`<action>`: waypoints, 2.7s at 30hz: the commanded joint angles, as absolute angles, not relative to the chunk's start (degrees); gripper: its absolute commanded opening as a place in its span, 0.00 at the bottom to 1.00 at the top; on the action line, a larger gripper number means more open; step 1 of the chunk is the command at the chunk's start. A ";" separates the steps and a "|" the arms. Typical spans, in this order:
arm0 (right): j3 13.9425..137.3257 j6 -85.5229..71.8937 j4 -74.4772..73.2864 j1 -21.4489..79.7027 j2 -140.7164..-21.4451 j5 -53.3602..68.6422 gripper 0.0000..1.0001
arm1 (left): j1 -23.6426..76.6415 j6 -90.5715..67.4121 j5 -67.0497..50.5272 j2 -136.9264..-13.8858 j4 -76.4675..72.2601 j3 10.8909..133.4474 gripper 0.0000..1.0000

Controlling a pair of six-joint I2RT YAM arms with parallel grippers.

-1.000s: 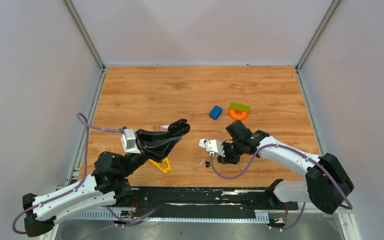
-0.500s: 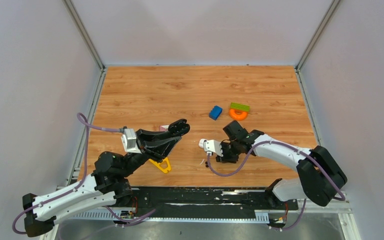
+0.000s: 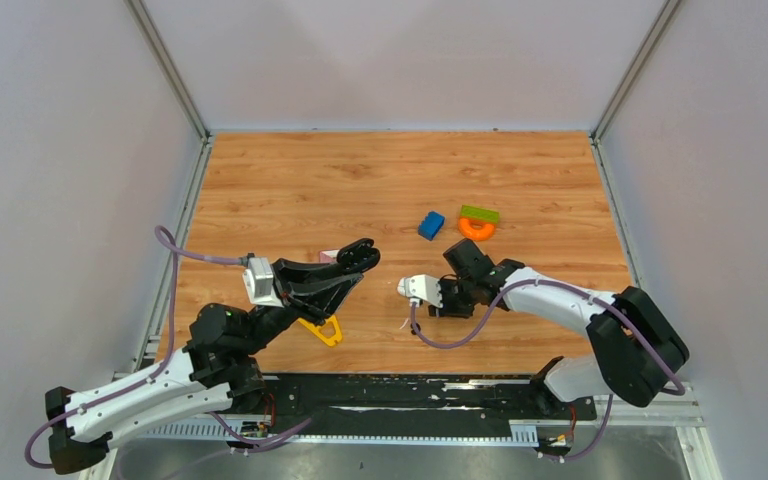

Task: Insert the wireless bluetooth earbuds into the charging case
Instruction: Pick up the earbud from the center of the board, then place the earbud in the charging case.

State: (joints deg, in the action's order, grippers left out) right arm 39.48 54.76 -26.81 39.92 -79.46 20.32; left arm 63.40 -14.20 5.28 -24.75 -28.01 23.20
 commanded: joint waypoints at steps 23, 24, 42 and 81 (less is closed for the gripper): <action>61.18 63.45 -56.58 35.40 -71.27 27.96 0.08 | 63.65 -0.61 0.41 -32.79 -21.90 23.01 0.00; 64.00 64.37 -59.58 34.81 -71.54 29.70 0.08 | 63.70 -0.14 -0.90 -33.84 -21.73 23.08 0.00; 96.97 62.78 -85.25 44.93 -79.02 42.48 0.11 | 63.71 2.83 -9.58 -38.76 -26.18 19.47 0.00; 99.44 58.29 -80.69 53.35 -84.00 32.48 0.09 | 63.68 -3.62 -13.10 -43.07 -39.20 17.72 0.00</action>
